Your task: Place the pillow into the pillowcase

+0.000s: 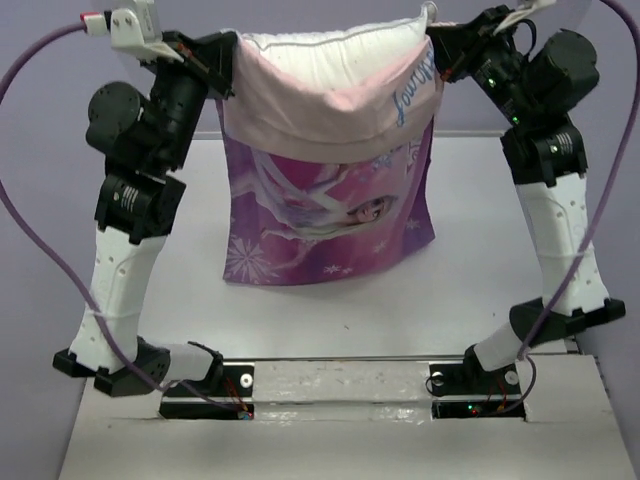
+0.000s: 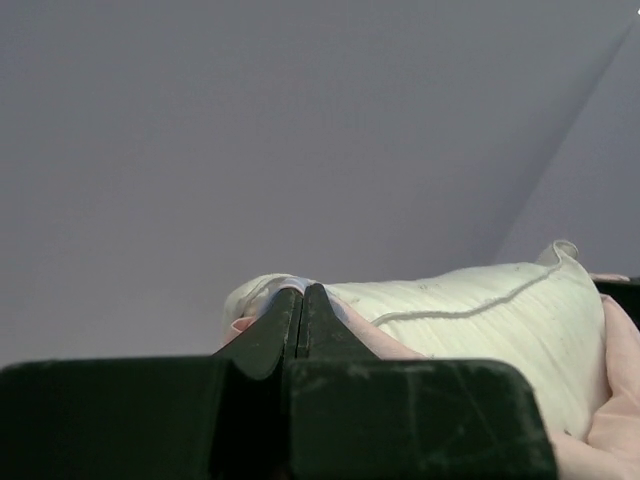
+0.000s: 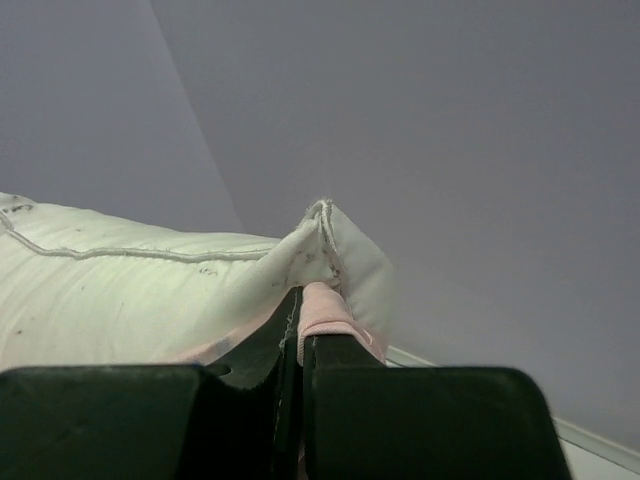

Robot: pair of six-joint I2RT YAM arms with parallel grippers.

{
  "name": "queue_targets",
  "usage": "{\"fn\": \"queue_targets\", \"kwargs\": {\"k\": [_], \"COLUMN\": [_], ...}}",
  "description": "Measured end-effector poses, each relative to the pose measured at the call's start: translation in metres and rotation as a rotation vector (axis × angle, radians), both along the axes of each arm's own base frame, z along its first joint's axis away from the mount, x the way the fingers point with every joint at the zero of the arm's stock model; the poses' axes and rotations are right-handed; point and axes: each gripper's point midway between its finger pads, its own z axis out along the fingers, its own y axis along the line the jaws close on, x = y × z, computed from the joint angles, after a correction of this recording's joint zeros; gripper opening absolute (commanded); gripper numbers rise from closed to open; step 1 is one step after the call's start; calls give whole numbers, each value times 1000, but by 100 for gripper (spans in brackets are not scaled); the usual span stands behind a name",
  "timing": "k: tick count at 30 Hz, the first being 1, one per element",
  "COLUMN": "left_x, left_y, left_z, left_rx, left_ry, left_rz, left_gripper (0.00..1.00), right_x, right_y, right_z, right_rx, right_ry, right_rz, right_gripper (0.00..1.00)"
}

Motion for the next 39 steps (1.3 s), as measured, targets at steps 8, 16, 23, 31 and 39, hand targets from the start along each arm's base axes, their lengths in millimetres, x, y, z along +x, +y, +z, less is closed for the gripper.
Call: {"fn": "queue_targets", "kwargs": {"k": [8,16,23,31,39], "left_x": [93,60,26,47,-20], "left_y": [10,24,7,-106,-88], "left_z": [47,66,55,-92,-231], "left_rx": [-13,-6,9,283,386], "left_ry": [-44,-78,2,429,637], "left_rz": [59,48,-1,-50,-124], "left_gripper": [0,0,0,0,20], "right_x": [106,91,1,18,-14], "right_y": [24,31,20,11,-21], "right_z": [-1,30,-18,-289,-378], "right_rx": [5,31,-9,-64,-65], "right_ry": [-82,-237,-268,230,475], "right_rz": [-45,-2,99,98,21], "right_gripper": [0,0,0,0,0]}}
